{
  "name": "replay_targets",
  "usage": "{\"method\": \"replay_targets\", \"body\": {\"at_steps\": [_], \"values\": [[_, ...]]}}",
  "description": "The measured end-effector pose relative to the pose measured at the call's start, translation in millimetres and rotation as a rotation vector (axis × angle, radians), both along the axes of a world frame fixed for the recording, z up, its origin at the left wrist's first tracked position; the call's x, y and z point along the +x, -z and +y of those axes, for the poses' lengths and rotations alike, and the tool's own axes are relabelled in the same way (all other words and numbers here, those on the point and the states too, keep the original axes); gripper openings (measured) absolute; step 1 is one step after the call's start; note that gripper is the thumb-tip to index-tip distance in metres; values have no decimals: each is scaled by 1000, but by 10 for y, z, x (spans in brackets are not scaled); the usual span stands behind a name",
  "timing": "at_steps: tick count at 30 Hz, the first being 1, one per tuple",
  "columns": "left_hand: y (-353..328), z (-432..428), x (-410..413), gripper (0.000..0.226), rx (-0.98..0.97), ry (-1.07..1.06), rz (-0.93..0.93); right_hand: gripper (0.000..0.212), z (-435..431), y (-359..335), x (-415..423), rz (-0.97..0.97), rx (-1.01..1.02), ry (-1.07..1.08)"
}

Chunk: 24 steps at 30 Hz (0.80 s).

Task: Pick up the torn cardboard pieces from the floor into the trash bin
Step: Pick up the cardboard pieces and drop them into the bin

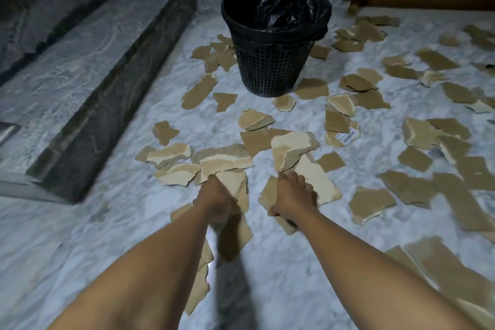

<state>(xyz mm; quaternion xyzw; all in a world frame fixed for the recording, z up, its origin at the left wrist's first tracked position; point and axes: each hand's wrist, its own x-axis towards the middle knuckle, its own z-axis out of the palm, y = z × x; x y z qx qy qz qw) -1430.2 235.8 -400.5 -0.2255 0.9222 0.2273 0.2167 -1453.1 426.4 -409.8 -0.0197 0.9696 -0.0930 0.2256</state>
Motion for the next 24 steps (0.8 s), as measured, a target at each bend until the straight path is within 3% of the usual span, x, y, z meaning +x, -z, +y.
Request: {"method": "replay_targets", "body": {"at_steps": [4, 7, 9, 13, 19, 22, 24], "values": [[-94, -27, -55, 38, 195, 10, 18, 66, 69, -122, -78, -56, -91, 102], [-182, 16, 70, 37, 300, 89, -194, 68, 228, -217, -207, -55, -138, 302], [-196, 121, 178, 41, 219, 184, -286, 67, 340, -200, -277, -41, -104, 419], [-84, 337, 440, 51, -116, 467, -181, 63, 494, -58, -231, -89, -36, 471], [76, 478, 573, 53, 77, 257, -30, 79, 545, -71, -93, 44, -69, 493], [57, 520, 511, 66, 180, 157, -66, 77, 585, -88, -147, 74, -252, 527], [15, 518, 452, 60, 161, 192, -98, 72, 598, -164, -213, 39, -410, 588]]}}
